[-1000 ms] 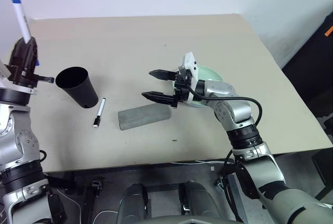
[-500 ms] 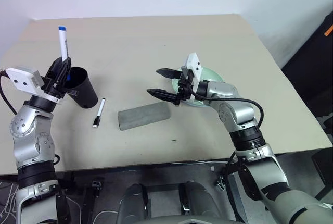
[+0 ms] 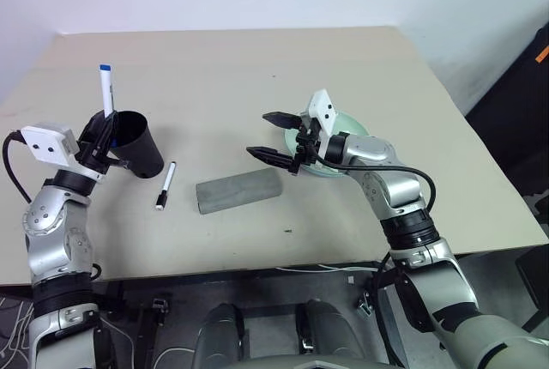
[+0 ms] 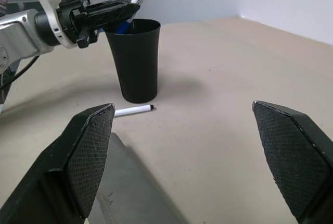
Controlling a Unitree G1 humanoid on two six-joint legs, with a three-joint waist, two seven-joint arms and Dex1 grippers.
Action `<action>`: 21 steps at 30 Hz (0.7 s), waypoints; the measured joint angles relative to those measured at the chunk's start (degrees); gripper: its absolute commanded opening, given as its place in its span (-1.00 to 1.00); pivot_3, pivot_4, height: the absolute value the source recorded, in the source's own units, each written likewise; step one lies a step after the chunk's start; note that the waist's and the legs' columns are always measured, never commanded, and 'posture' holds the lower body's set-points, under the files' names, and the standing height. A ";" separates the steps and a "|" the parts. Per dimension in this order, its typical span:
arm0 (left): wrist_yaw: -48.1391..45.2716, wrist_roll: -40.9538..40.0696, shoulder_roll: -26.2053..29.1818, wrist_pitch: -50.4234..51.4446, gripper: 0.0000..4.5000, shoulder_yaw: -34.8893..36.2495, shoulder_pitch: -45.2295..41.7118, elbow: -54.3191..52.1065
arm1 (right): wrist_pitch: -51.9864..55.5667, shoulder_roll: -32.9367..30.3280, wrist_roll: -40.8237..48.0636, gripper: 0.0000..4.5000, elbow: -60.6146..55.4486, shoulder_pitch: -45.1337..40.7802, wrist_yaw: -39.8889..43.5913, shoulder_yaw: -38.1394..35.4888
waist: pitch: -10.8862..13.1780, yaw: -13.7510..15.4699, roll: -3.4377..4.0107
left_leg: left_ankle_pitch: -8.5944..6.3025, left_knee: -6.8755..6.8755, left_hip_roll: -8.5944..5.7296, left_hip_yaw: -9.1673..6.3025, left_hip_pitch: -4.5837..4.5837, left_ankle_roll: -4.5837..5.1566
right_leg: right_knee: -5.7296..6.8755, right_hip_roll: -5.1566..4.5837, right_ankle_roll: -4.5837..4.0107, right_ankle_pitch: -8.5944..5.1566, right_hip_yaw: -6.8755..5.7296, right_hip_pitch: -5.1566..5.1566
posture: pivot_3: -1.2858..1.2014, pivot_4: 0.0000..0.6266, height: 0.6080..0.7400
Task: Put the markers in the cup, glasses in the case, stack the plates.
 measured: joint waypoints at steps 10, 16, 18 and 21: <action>0.08 0.23 -1.13 -3.19 -0.88 -0.21 -0.82 2.01 | -0.18 -0.19 -1.40 0.98 0.38 0.01 -0.66 0.37 | 0.00 -0.01 0.00 | 0.00 -0.01 0.00 0.00 0.01 0.00 | -0.01 0.00 0.00 0.00 0.00 0.01 | 0.03 -0.52 0.78; -0.03 0.48 -1.37 -5.22 -0.88 -0.23 -1.45 3.66 | -0.51 -0.19 -2.31 0.98 0.42 0.01 -1.21 0.50 | 0.00 0.01 0.00 | 0.00 -0.01 0.00 0.00 0.03 0.00 | -0.02 -0.01 0.00 0.00 0.00 0.02 | 0.03 -0.52 0.78; -0.28 0.22 -1.54 -5.53 -0.88 -0.20 -1.52 3.92 | -0.54 -0.18 -2.40 0.98 0.44 0.01 -1.33 0.50 | 0.00 0.02 0.00 | 0.00 -0.02 0.00 0.00 0.03 0.00 | -0.02 -0.01 0.00 0.00 0.00 0.02 | 0.03 -0.52 0.78; -0.84 -0.24 -1.56 -5.42 -0.88 -0.18 -1.57 4.04 | -0.56 -0.10 -2.42 0.98 0.45 0.01 -1.49 0.50 | 0.00 0.02 0.00 | 0.00 -0.01 0.00 0.00 0.03 0.00 | -0.02 -0.01 0.00 0.00 0.00 0.02 | 0.03 -0.52 0.78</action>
